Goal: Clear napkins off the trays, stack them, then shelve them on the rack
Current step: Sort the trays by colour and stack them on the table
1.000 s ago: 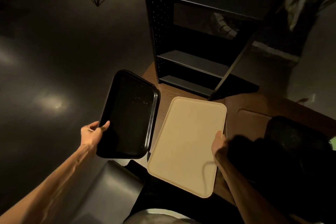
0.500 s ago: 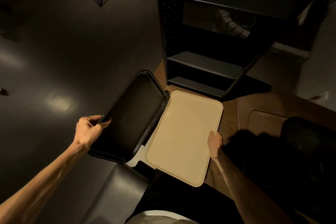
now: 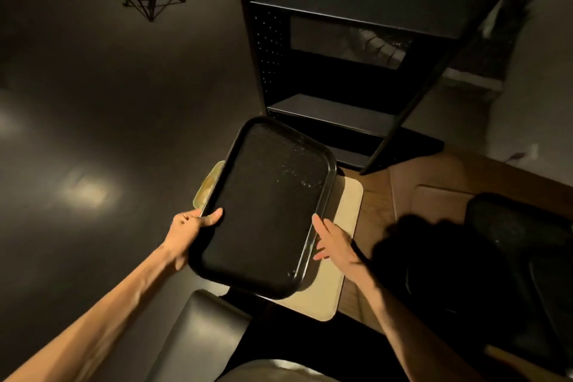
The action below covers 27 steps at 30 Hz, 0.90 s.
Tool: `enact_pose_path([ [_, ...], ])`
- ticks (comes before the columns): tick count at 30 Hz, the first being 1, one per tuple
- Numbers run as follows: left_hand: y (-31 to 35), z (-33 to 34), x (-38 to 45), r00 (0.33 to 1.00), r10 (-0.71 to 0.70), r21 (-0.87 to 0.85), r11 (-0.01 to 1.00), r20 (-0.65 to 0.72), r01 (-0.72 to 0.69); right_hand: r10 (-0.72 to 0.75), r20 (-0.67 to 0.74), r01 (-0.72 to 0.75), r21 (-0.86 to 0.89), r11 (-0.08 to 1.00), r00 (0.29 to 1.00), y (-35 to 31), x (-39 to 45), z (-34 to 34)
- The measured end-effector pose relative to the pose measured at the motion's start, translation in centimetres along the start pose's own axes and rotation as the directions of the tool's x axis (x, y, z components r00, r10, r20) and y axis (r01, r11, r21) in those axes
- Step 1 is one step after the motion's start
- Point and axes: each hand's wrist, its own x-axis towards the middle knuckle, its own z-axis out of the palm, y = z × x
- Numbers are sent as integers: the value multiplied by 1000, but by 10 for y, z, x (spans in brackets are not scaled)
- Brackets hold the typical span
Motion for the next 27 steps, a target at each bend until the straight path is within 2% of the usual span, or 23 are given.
enact_pose_path([
  [3, -20, 32, 11, 999, -17, 27, 999, 38, 16, 7, -98, -27, -207, 978, 995, 12, 3, -8],
  [6, -45, 50, 32, 999, -1, 182, 983, 45, -7, 23, -203, -66, -205, 977, 979, 37, 11, -21],
  [11, -94, 70, 79, 993, -87, 383, 922, 75, 52, 70, -289, -155, -281, 947, 955, 84, 22, -28],
  [13, -107, 73, 91, 995, -83, 537, 843, 58, 39, 90, -292, -168, -256, 952, 952, 90, 18, -28],
  [16, -99, 77, 90, 997, -18, 787, 615, 72, -46, 113, -268, -195, -301, 934, 957, 76, 10, -31],
  [17, -97, 76, 90, 996, -27, 838, 543, 90, -60, 109, -264, -198, -341, 919, 958, 70, 8, -32],
  [21, -92, 79, 94, 981, -89, 922, 366, 171, -128, 99, -239, -211, -502, 839, 966, 57, 7, -36],
  [22, -93, 80, 95, 980, -95, 933, 333, 176, -135, 105, -224, -214, -546, 810, 969, 54, 7, -37],
  [25, -87, 82, 103, 972, -133, 934, 331, 191, -139, 117, -191, -213, -625, 751, 975, 47, 12, -36],
  [27, -84, 80, 109, 964, -162, 949, 272, 208, -159, 161, -153, -222, -657, 720, 975, 44, 17, -34],
])
